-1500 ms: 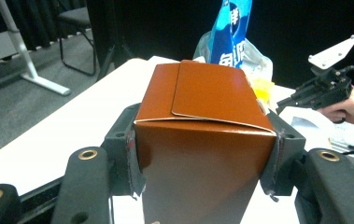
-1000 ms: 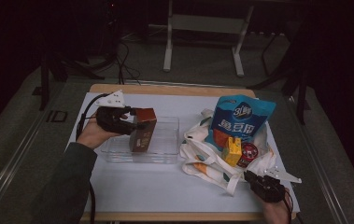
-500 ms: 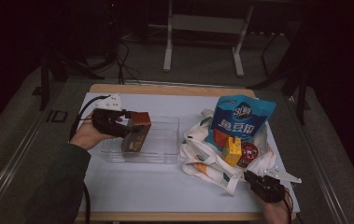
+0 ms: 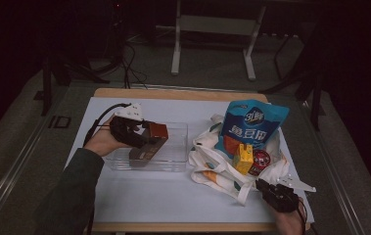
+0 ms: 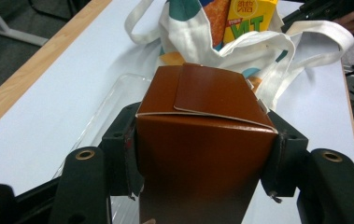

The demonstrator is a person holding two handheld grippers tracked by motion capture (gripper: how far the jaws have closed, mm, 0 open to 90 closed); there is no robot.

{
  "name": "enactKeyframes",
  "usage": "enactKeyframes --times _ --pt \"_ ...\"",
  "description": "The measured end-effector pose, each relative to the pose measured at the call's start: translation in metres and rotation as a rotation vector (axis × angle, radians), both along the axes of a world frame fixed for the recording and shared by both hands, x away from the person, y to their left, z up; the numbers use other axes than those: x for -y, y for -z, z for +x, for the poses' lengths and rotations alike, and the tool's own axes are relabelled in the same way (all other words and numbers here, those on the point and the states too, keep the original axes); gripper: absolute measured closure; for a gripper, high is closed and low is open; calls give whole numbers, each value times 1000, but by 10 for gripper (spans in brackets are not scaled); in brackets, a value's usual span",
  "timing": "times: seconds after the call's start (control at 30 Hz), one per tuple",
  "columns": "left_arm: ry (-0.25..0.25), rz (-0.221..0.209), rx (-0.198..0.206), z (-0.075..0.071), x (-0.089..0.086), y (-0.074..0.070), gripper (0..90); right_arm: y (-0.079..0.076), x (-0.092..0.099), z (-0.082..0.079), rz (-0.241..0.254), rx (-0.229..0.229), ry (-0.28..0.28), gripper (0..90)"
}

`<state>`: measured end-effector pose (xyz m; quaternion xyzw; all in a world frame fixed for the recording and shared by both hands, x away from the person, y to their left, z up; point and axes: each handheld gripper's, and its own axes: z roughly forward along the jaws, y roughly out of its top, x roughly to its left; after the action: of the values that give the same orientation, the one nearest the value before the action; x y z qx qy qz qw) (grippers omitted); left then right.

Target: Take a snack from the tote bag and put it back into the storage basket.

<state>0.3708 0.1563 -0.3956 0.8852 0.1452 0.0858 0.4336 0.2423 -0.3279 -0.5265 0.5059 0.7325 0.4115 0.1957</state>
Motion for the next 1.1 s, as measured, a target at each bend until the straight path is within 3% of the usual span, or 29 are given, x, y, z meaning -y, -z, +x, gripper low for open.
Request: enactKeyframes --times 0.23,0.47,0.8,1.1 --pt "31 5 -19 7 27 9 400 0 0 0 -1 0 0 786" --pt "63 46 -47 15 53 23 393 0 0 0 0 0 -1 786" --pt "91 91 -62 15 61 30 391 0 0 0 0 -1 -1 786" --pt "106 167 -64 13 69 38 387 0 0 0 1 0 -2 786"
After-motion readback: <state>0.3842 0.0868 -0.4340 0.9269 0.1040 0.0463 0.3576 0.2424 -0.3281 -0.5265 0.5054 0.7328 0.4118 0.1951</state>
